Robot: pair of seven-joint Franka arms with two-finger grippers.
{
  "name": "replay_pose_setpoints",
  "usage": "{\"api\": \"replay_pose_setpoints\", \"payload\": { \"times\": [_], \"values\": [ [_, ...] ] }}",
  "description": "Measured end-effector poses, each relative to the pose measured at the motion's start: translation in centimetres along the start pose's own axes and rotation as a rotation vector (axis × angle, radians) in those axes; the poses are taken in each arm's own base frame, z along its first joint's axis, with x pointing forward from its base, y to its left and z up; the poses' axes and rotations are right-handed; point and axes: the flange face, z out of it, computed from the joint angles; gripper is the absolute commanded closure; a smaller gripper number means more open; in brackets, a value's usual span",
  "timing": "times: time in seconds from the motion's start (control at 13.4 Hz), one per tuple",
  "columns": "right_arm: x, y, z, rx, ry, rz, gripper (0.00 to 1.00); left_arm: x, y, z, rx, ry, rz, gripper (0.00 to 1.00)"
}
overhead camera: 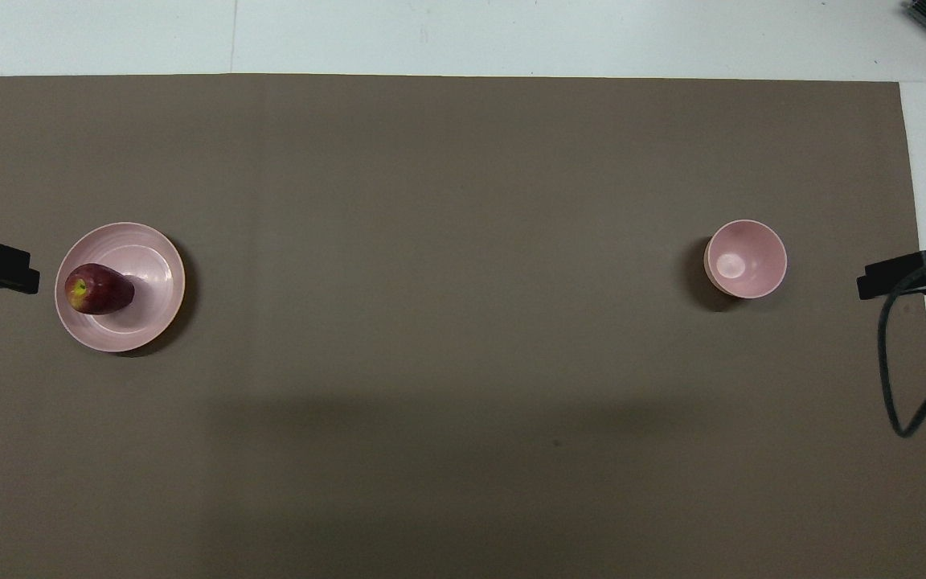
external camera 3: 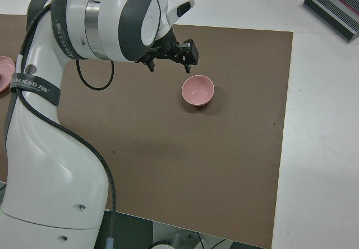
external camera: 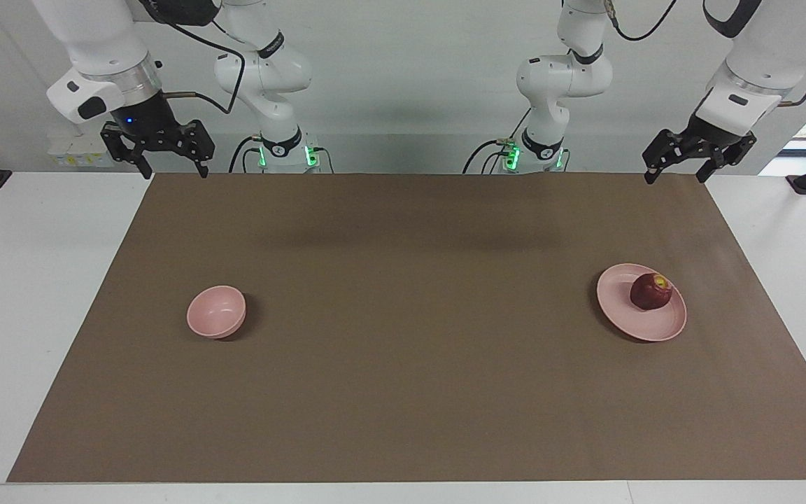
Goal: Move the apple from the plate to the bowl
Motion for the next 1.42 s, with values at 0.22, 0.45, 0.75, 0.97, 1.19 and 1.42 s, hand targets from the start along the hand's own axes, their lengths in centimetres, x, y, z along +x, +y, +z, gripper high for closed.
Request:
{"api": "replay_pose_setpoints", "payload": {
  "times": [0.22, 0.45, 0.75, 0.97, 1.19, 1.42],
  "values": [
    [-0.3, 0.3, 0.2, 0.015, -0.02, 0.007, 0.0, -0.1, 0.2, -0.3, -0.001, 0.0, 0.003, 0.0],
    [-0.4, 0.2, 0.3, 0.019, -0.024, 0.007, 0.0, -0.3, 0.1, 0.0, -0.005, -0.012, 0.001, 0.0],
    [-0.5, 0.3, 0.3, 0.02, -0.025, 0.01, 0.0, -0.7, 0.0, 0.8, -0.01, -0.03, 0.004, 0.0],
    [-0.6, 0.9, 0.4, 0.02, -0.028, 0.019, 0.0, -0.5, -1.0, 2.0, -0.013, -0.038, 0.043, 0.0],
    [-0.9, 1.0, 0.4, 0.022, -0.03, 0.021, 0.0, 0.1, -3.6, 4.2, -0.017, -0.031, 0.095, 0.0],
    [-1.1, 1.0, 0.4, 0.023, -0.03, 0.021, 0.0, 1.2, -5.9, 7.1, -0.022, -0.03, 0.147, 0.0]
  ]
}}
